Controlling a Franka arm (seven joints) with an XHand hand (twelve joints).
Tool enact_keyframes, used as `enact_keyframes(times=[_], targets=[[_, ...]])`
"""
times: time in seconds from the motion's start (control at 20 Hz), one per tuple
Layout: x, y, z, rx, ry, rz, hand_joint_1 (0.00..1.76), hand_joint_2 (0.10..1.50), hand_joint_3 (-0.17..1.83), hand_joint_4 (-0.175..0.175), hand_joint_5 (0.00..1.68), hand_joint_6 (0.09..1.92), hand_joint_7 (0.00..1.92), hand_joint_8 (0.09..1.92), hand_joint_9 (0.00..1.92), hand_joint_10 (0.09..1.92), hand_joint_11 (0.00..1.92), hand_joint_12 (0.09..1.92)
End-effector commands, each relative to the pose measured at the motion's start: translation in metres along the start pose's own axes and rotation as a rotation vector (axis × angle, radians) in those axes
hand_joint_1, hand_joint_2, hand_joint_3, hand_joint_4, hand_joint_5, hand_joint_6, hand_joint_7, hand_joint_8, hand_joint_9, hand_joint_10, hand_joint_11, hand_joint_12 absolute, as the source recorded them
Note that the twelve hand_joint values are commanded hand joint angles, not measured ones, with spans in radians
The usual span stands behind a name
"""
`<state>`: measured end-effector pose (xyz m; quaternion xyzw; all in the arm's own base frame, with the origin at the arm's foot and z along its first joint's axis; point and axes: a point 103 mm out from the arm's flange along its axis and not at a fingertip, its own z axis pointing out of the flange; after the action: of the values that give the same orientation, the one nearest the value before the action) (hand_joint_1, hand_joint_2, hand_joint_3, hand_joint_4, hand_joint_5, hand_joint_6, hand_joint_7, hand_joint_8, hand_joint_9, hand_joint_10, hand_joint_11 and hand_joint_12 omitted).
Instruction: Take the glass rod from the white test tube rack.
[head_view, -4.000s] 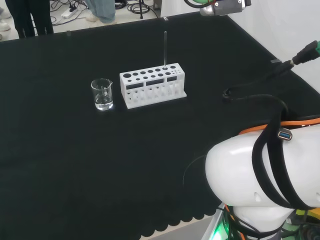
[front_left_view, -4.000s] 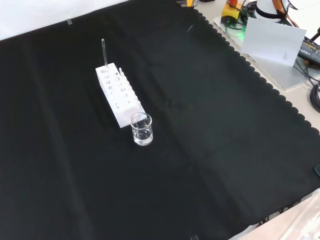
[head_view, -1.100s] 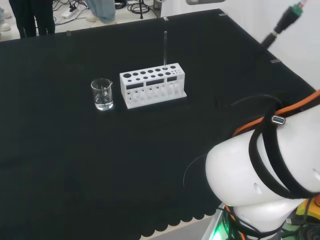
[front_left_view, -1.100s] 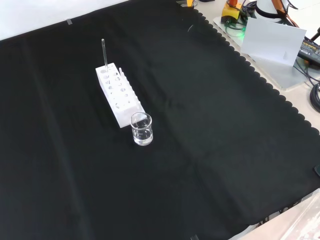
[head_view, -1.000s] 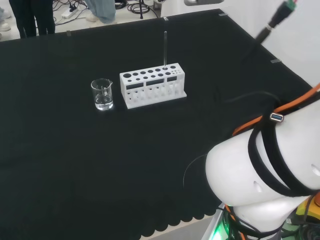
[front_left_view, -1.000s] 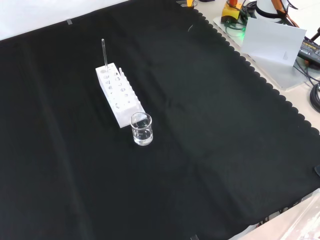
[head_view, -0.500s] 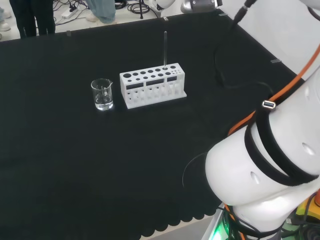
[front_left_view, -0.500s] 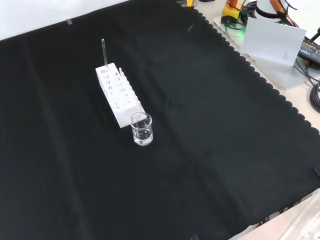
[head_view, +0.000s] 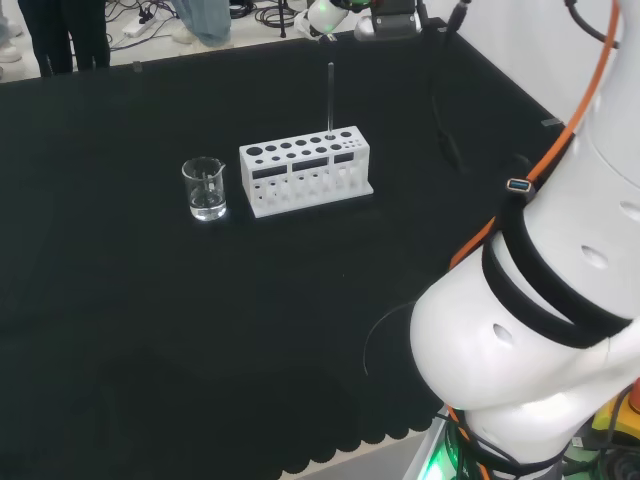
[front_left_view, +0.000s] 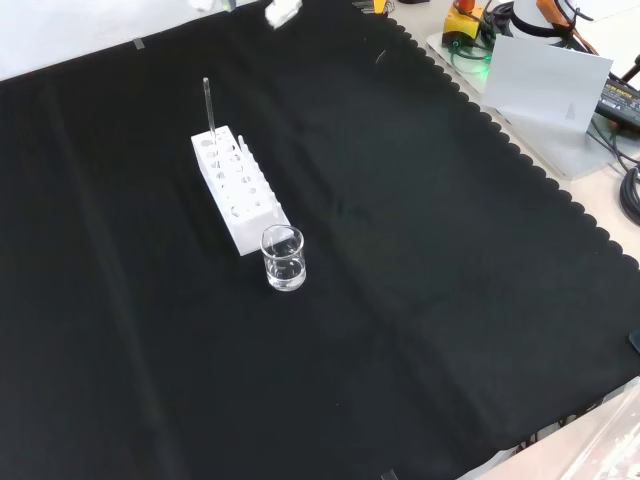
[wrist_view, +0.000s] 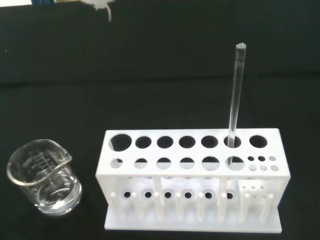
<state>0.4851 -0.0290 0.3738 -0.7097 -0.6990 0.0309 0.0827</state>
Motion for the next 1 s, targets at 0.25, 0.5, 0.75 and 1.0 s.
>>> enact_keyframes(times=[0.25,0.5,0.75,1.0], targets=[[-0.011,0.054,0.032,-0.026,-0.017,-0.024,0.82,0.78,0.6,-0.175,0.41,0.09,0.53,0.87,0.9,0.73,0.82,1.22],[-0.019,0.071,0.044,-0.014,-0.018,-0.013,0.83,0.78,0.6,-0.175,0.46,0.11,0.64,0.88,1.04,0.79,0.98,1.18],[-0.028,0.085,0.053,0.001,-0.011,-0.01,0.83,0.78,0.6,-0.175,0.48,0.14,0.67,0.88,1.03,0.8,1.01,1.15],[-0.038,0.09,0.066,0.011,-0.009,-0.014,0.83,0.78,0.6,-0.175,0.41,0.41,0.74,0.89,1.07,0.81,1.06,1.12]])
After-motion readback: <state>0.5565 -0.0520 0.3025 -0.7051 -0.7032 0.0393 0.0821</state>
